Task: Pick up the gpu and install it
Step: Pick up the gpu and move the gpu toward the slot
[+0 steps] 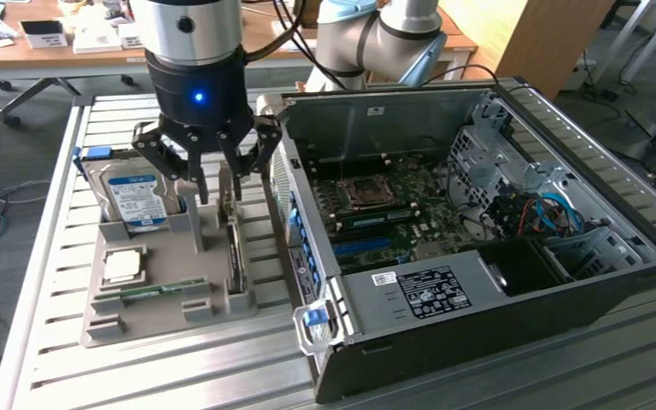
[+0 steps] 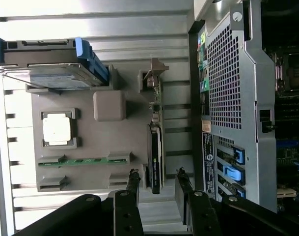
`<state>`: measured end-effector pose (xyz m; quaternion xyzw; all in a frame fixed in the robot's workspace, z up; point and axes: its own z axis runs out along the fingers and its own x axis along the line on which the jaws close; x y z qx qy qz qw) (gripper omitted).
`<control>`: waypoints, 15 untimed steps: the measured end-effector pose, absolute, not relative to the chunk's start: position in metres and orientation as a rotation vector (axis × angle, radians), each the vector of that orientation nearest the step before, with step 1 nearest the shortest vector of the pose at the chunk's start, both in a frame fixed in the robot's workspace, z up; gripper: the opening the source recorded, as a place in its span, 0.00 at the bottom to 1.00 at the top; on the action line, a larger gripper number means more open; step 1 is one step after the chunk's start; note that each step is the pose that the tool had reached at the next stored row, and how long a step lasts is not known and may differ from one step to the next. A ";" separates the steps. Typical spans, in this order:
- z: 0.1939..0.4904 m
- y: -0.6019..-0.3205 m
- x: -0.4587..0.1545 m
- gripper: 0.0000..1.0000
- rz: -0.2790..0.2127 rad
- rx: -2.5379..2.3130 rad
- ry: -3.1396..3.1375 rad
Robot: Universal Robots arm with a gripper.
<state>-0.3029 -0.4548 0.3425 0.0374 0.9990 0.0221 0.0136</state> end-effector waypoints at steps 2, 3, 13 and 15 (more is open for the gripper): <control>0.337 -0.455 -0.303 0.43 0.069 0.116 3.111; 0.333 -0.455 -0.303 0.43 0.069 0.116 3.112; 0.323 -0.455 -0.303 0.43 0.069 0.116 3.112; 0.323 -0.455 -0.303 0.43 0.069 0.116 3.112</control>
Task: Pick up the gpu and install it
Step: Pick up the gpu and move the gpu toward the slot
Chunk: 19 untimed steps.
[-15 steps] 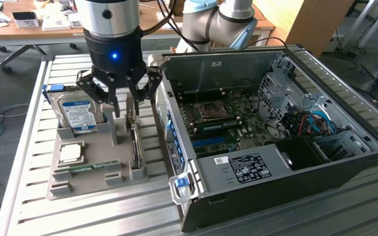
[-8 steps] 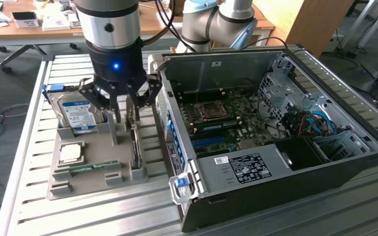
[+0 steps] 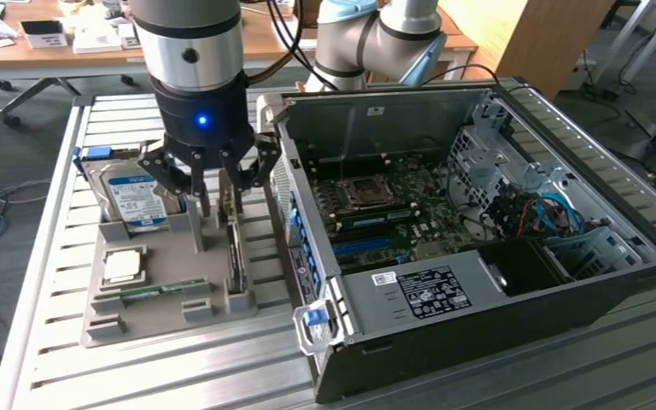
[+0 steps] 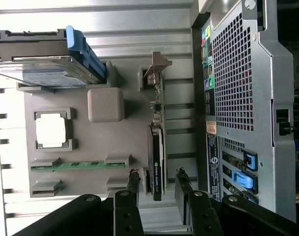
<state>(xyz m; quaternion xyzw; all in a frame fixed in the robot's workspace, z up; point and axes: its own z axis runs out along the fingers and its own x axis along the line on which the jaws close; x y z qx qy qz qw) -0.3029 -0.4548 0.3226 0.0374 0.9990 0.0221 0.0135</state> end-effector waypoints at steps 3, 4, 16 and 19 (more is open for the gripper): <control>0.322 -0.455 -0.303 0.43 0.069 0.116 3.112; 0.322 -0.455 -0.303 0.43 0.069 0.116 3.111; 0.310 -0.455 -0.303 0.43 0.069 0.116 3.112; 0.310 -0.455 -0.303 0.43 0.069 0.116 3.112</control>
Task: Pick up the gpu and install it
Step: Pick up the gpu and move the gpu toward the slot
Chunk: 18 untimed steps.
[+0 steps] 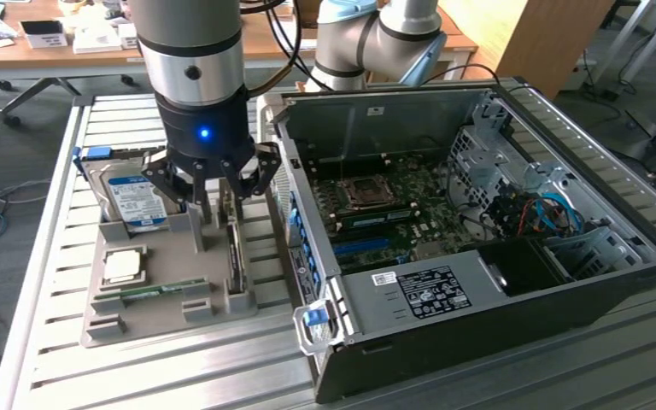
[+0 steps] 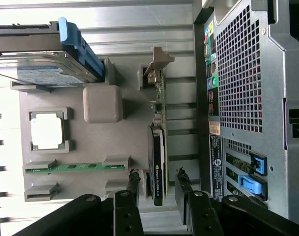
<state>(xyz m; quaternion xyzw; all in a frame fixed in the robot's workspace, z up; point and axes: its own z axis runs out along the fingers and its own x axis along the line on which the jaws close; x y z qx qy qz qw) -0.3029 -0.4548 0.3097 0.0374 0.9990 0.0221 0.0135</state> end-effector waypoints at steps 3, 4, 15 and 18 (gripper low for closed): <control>0.310 -0.455 -0.303 0.43 0.069 0.116 3.112; 0.310 -0.455 -0.303 0.43 0.069 0.116 3.112; 0.298 -0.455 -0.303 0.43 0.069 0.116 3.112; 0.294 -0.455 -0.303 0.43 0.069 0.116 3.112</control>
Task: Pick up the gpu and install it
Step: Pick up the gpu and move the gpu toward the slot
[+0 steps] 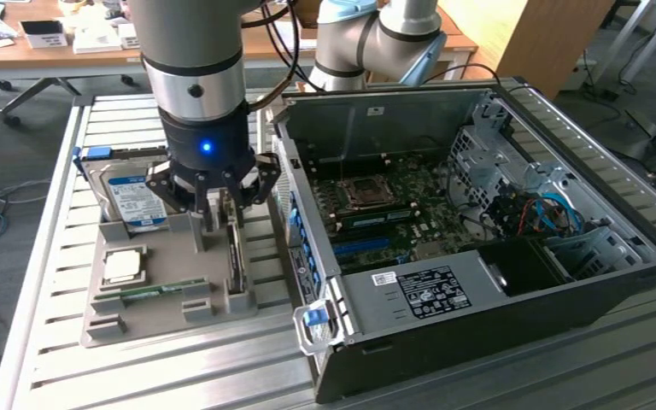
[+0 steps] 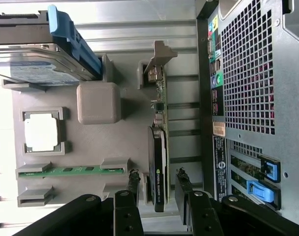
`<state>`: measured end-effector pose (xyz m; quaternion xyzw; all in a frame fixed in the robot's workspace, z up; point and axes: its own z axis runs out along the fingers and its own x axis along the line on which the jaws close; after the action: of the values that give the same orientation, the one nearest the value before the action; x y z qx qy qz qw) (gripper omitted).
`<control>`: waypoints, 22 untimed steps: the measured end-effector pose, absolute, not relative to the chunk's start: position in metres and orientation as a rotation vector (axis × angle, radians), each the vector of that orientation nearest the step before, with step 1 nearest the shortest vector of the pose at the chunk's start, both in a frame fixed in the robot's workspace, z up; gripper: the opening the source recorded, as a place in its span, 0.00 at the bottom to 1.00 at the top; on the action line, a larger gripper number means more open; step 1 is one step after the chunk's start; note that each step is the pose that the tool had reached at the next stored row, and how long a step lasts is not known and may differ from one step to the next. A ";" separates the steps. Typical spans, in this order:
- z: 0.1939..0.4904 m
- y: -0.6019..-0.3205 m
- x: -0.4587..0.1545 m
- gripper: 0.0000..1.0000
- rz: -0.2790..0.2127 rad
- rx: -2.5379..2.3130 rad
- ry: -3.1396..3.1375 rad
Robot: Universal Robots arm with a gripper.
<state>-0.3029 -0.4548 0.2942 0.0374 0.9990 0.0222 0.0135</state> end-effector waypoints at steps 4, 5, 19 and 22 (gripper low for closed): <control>0.294 -0.455 -0.303 0.43 0.069 0.116 3.112; 0.294 -0.455 -0.303 0.43 0.069 0.116 3.112; 0.288 -0.455 -0.302 0.43 0.069 0.116 3.112; 0.284 -0.455 -0.302 0.43 0.069 0.116 3.112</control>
<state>-0.3017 -0.4548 0.2843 0.0373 0.9990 0.0222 0.0135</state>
